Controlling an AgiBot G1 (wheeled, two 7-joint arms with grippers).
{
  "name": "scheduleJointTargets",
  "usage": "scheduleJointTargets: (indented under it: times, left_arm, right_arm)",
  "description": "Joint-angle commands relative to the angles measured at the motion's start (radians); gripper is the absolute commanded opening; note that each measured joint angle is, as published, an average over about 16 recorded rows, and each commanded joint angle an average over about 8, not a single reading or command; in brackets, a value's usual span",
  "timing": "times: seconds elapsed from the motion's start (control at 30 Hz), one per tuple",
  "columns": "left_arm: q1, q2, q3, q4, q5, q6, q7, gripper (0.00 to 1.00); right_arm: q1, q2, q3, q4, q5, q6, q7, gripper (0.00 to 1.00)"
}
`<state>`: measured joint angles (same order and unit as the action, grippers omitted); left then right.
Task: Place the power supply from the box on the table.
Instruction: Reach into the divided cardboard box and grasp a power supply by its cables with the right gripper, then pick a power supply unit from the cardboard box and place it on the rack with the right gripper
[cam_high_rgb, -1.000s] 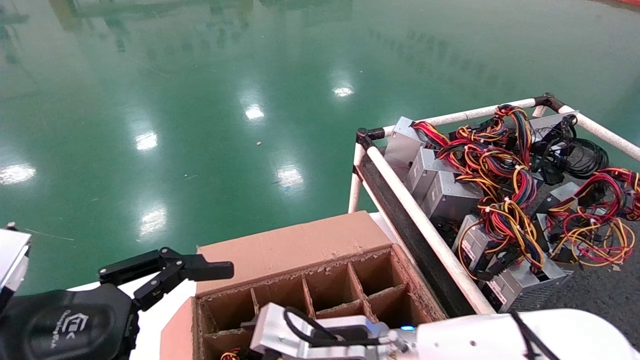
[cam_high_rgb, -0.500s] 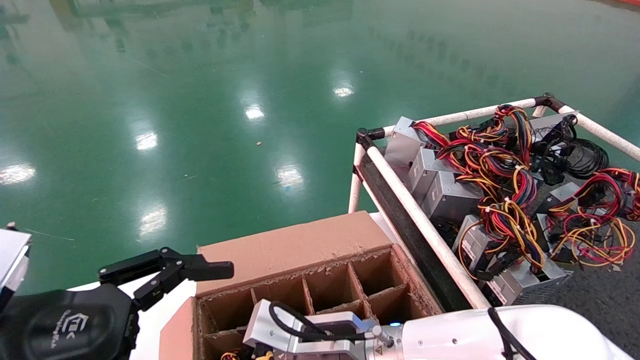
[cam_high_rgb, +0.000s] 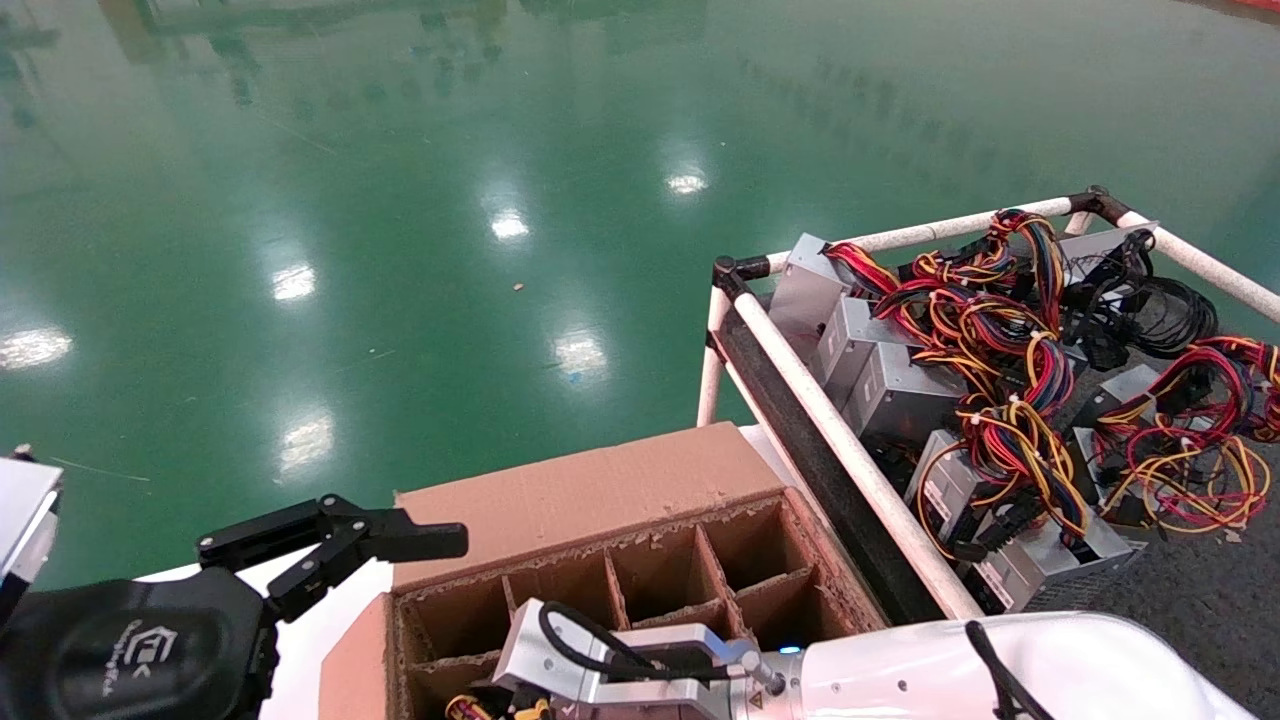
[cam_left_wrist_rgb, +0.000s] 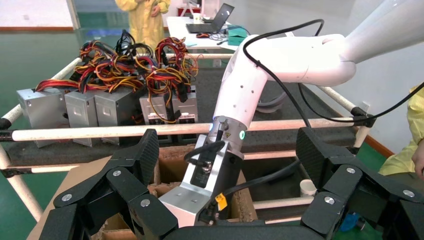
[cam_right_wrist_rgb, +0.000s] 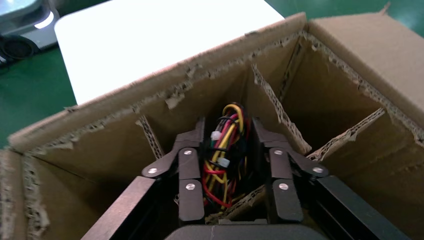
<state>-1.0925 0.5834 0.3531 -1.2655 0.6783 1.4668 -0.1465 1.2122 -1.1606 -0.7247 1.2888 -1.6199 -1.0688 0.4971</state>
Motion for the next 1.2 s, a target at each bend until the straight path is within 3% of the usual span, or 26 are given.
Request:
scheduleJointTargets:
  times: [0.03, 0.37, 0.87, 1.2]
  left_arm:
    - [0.0, 0.0, 0.0, 0.0, 0.0, 0.0, 0.0, 1.0]
    - [0.0, 0.0, 0.0, 0.0, 0.0, 0.0, 0.0, 1.0]
    - [0.0, 0.0, 0.0, 0.0, 0.0, 0.0, 0.0, 1.0]
    - [0.0, 0.0, 0.0, 0.0, 0.0, 0.0, 0.0, 1.0]
  right_arm:
    - [-0.001, -0.001, -0.003, -0.003, -0.011, 0.005, 0.002, 0.0]
    - [0.014, 0.008, 0.018, -0.015, 0.032, -0.013, 0.096, 0.0]
    - [0.065, 0.05, 0.087, -0.031, 0.197, -0.078, 0.461, 0.0]
    - [0.11, 0.11, 0.158, 0.013, 0.324, -0.106, 0.613, 0.0]
